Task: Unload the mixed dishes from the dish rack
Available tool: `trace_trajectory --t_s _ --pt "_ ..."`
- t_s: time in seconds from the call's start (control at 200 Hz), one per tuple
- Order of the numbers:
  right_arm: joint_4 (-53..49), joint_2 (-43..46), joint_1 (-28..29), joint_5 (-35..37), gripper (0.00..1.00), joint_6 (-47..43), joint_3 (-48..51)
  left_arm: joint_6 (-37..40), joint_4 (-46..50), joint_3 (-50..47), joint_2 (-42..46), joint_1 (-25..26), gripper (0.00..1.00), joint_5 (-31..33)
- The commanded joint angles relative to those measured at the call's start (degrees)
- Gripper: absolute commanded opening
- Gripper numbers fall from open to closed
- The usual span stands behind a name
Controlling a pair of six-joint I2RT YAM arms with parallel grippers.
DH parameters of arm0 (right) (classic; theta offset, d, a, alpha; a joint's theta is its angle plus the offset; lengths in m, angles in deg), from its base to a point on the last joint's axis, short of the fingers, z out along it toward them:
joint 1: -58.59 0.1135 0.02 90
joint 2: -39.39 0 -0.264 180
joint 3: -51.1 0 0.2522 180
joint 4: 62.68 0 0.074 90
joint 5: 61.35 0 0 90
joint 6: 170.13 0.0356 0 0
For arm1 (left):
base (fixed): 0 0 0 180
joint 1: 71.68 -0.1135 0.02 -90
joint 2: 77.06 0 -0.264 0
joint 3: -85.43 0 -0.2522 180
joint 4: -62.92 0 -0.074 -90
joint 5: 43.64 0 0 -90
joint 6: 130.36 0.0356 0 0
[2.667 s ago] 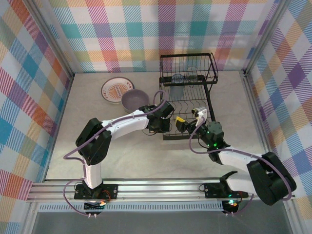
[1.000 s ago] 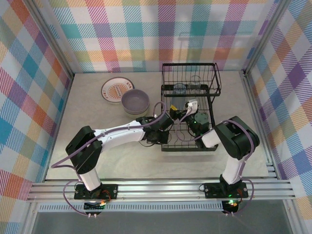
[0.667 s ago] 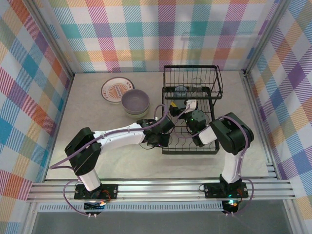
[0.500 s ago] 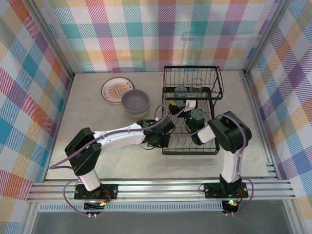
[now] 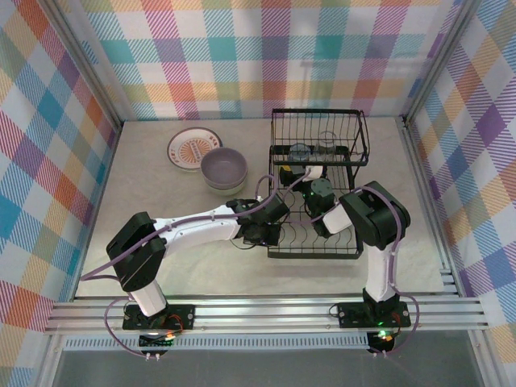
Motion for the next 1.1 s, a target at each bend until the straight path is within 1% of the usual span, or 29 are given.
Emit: trace_trajectory --t_s 0.0,0.12,0.605,0.875,0.99,1.095 --pt "2.9 -1.2 0.1 2.3 0.96 0.2 -2.0 1.6 0.7 0.4 2.2 2.7 0.0 -5.4" --pt "2.9 -1.4 0.1 2.8 0.93 0.5 -2.3 1.5 1.0 0.6 2.3 2.8 0.0 -5.1" --pt "2.9 -2.5 0.1 4.1 0.74 1.9 -3.1 1.0 1.2 0.9 2.1 2.9 0.0 -5.1" --pt "2.9 -2.2 0.1 4.0 0.56 2.3 -2.6 0.8 0.9 1.1 1.8 2.9 0.0 -5.3" --pt "2.9 -1.8 0.1 3.4 0.46 2.4 -2.1 0.6 0.7 1.1 1.6 2.9 0.0 -5.4" --pt "2.9 -1.4 0.1 3.3 0.41 2.7 -1.6 0.5 0.4 1.2 1.4 2.9 0.0 -5.5"
